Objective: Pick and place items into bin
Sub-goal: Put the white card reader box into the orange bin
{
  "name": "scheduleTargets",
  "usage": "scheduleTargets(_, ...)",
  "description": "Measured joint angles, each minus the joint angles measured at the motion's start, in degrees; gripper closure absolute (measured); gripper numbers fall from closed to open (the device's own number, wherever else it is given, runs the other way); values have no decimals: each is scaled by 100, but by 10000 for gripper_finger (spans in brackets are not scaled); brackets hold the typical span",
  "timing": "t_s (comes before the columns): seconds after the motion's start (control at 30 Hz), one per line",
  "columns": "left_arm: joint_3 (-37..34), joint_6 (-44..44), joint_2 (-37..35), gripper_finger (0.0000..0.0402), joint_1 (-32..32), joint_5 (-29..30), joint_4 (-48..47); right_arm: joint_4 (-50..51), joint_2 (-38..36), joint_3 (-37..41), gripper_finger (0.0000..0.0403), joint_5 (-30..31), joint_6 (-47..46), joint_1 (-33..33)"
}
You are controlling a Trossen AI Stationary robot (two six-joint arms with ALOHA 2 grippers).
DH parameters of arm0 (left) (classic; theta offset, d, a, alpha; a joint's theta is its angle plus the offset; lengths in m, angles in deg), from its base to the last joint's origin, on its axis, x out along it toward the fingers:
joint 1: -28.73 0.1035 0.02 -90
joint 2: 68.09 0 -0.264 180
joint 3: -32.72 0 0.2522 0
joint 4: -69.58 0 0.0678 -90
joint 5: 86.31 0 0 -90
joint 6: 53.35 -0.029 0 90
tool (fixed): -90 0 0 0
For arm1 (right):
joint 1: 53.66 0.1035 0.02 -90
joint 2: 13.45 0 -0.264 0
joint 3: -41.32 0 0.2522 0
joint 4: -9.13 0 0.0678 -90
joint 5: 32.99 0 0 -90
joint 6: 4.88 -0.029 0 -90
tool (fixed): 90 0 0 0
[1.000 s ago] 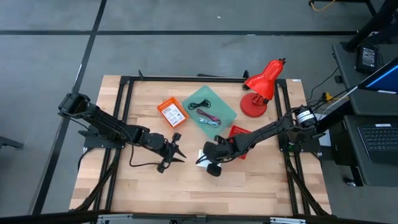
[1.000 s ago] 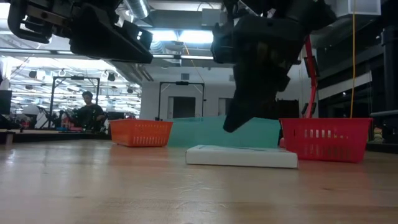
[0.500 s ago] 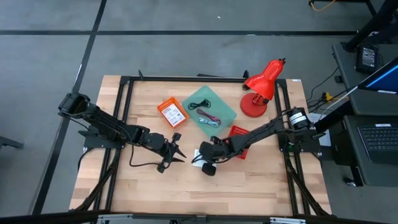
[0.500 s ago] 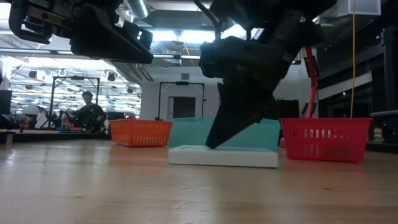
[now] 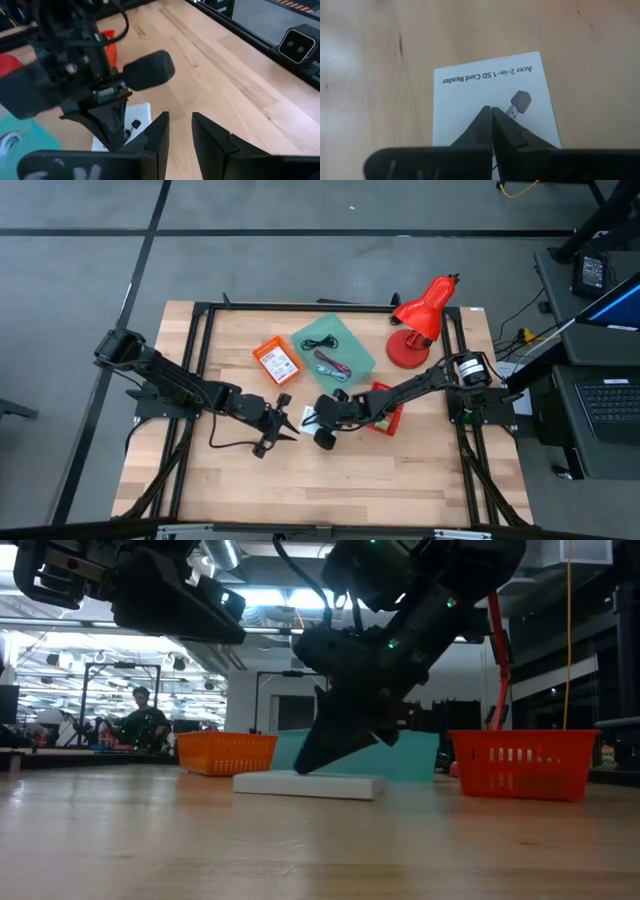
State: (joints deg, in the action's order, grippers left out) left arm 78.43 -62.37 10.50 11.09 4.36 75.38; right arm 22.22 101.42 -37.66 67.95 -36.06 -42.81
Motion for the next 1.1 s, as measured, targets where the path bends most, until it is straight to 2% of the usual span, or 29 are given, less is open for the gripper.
scheduleTargets(0.2,1,96,220,325,0,-1,-4,-15,7,-188,403,0,293,17)
scheduleTargets(0.3,5,96,254,326,0,2,24,297,7,-399,403,65,445,108)
scheduleTargets(0.53,2,82,277,334,-126,288,42,2500,-2,-1173,403,1070,372,375)
scheduleTargets(0.63,2,-5,311,339,-241,561,64,2989,-4,-1268,403,1305,295,405)
scheduleTargets(0.83,3,-311,701,353,-421,1106,346,3579,-8,-1266,403,1316,52,382)
scheduleTargets(1.03,2,-192,873,378,-360,2249,260,3854,-128,-1271,403,1190,-22,433)
scheduleTargets(1.1,4,23,868,389,-287,2410,144,3975,-174,-1271,403,1135,-153,499)
